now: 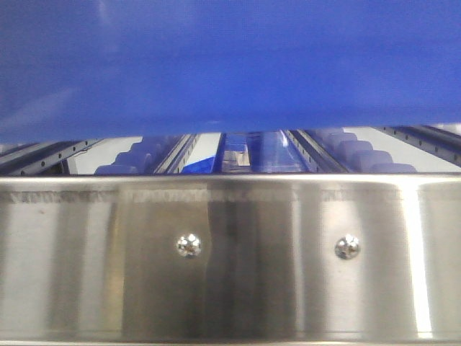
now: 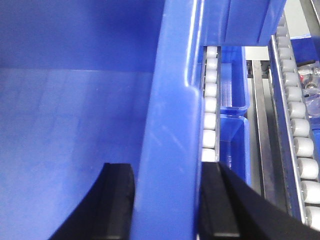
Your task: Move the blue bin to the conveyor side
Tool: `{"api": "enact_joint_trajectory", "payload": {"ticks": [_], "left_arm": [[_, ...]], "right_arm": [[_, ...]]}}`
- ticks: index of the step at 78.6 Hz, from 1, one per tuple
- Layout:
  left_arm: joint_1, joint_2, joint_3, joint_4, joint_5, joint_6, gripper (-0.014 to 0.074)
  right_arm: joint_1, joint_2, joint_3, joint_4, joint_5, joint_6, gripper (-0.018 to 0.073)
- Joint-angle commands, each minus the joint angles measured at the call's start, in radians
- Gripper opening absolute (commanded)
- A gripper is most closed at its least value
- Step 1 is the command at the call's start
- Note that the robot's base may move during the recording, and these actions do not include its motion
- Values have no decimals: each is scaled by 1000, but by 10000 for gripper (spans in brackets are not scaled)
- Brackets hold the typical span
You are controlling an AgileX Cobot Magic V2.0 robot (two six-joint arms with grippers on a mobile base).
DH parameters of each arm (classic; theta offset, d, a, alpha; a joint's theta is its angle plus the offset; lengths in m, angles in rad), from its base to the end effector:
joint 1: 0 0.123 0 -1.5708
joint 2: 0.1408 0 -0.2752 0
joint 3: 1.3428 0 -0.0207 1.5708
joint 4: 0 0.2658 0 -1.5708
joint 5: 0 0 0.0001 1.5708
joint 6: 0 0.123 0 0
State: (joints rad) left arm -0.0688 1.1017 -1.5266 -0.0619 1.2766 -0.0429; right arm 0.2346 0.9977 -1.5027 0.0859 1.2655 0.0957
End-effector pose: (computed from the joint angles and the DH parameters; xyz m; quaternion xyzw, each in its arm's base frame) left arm 0.2204 -0.0225 0.4468 0.0153 0.9193 -0.0526 0.3898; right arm 0.1820 0.0539 0.4620 -0.0686 0.8976 0.1132 0.4206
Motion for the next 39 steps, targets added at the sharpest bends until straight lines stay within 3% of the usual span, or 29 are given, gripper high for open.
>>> {"api": "enact_joint_trajectory", "payload": {"ticks": [1, 39], "left_arm": [[3, -23, -10, 41, -80, 17, -10], [3, -23, -10, 41, -80, 17, -10]], "right_arm": [[-2, -14, -12, -65, -90, -22, -82], [-2, -14, -12, -65, -90, -22, -82]]}}
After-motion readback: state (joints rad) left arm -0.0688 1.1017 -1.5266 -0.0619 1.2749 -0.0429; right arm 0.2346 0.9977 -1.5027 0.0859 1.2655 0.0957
